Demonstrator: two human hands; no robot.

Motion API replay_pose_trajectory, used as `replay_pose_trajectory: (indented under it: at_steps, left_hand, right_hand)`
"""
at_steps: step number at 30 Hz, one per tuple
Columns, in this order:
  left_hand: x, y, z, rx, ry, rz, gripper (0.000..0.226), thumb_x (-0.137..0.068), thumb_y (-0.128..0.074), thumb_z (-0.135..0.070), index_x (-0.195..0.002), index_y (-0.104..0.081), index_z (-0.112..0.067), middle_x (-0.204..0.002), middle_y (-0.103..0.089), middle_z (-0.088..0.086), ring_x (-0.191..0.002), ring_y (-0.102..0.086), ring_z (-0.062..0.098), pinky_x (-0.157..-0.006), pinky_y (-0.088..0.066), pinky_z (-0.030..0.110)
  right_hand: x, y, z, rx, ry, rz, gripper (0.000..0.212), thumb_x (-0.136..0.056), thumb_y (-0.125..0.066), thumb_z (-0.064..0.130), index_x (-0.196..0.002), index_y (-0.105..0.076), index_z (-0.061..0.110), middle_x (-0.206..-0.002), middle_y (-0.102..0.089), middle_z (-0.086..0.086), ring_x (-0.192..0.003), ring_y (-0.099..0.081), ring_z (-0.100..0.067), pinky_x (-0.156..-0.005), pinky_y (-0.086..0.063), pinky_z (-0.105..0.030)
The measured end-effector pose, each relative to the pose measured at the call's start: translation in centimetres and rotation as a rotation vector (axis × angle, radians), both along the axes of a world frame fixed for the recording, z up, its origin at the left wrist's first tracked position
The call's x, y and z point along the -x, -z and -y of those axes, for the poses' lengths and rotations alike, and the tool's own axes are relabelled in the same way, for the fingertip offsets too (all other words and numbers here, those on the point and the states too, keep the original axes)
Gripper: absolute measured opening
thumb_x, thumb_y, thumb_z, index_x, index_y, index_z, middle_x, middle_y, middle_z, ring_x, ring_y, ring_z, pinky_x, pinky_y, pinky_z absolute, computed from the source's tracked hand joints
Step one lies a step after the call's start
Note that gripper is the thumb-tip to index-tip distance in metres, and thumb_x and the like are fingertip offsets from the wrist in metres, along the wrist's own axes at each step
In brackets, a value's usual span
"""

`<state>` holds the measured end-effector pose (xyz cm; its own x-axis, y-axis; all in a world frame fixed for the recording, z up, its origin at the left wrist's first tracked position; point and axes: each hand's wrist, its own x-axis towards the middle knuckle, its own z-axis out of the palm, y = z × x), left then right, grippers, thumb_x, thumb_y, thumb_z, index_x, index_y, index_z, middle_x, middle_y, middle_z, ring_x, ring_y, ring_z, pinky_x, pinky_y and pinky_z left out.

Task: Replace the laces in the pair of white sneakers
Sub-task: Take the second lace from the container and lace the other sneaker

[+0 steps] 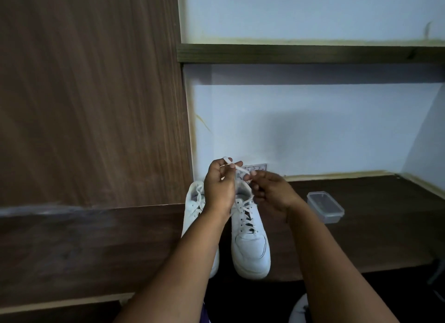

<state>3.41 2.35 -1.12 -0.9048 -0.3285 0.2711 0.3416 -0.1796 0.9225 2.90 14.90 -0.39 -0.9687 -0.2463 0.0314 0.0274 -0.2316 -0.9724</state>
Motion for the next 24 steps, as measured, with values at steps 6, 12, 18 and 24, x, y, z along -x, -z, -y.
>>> replay_pose_trajectory:
  at_steps: [6, 12, 18, 24]
  left_hand:
    - [0.8, 2.6, 1.1, 0.513, -0.095, 0.13, 0.015, -0.089, -0.061, -0.012, -0.079, -0.06, -0.022, -0.077, -0.07, -0.007, -0.078, -0.066, 0.012, -0.077, -0.051, 0.028]
    - [2.2, 6.2, 1.6, 1.121, 0.097, 0.375, 0.036, -0.088, -0.068, -0.032, -0.117, -0.052, -0.017, -0.116, -0.056, 0.003, -0.106, -0.056, 0.02, -0.085, -0.047, 0.031]
    - [1.8, 5.1, 2.5, 1.034, 0.227, 0.431, 0.01, -0.091, -0.063, -0.024, -0.09, -0.058, -0.015, -0.096, -0.063, 0.01, -0.088, -0.059, 0.024, -0.073, -0.044, 0.028]
    - [1.7, 1.5, 5.0, 0.216, -0.101, 0.476, 0.03, -0.091, -0.042, -0.027, -0.066, -0.05, -0.013, -0.066, -0.049, 0.006, -0.059, -0.044, 0.021, -0.06, -0.034, 0.03]
  right_hand:
    - [0.3, 0.4, -5.2, -0.109, 0.787, -0.213, 0.009, -0.073, -0.08, 0.011, -0.078, -0.073, 0.011, -0.068, -0.07, 0.005, -0.06, -0.064, -0.002, -0.058, -0.049, -0.01]
    - [0.6, -0.3, -6.8, 0.54, 0.786, -0.091, 0.012, -0.076, -0.076, 0.005, -0.084, -0.068, 0.009, -0.072, -0.062, -0.001, -0.057, -0.052, -0.007, -0.051, -0.039, -0.017]
    - [1.1, 0.1, -8.3, 0.838, 0.706, 0.051, 0.01, -0.083, -0.069, 0.006, -0.092, -0.065, 0.009, -0.084, -0.066, 0.0, -0.064, -0.065, -0.003, -0.061, -0.05, -0.013]
    - [1.9, 0.6, -7.5, 0.563, 0.802, -0.048, 0.014, -0.088, -0.068, 0.019, -0.098, -0.069, 0.008, -0.086, -0.067, -0.002, -0.069, -0.062, -0.007, -0.06, -0.047, -0.018]
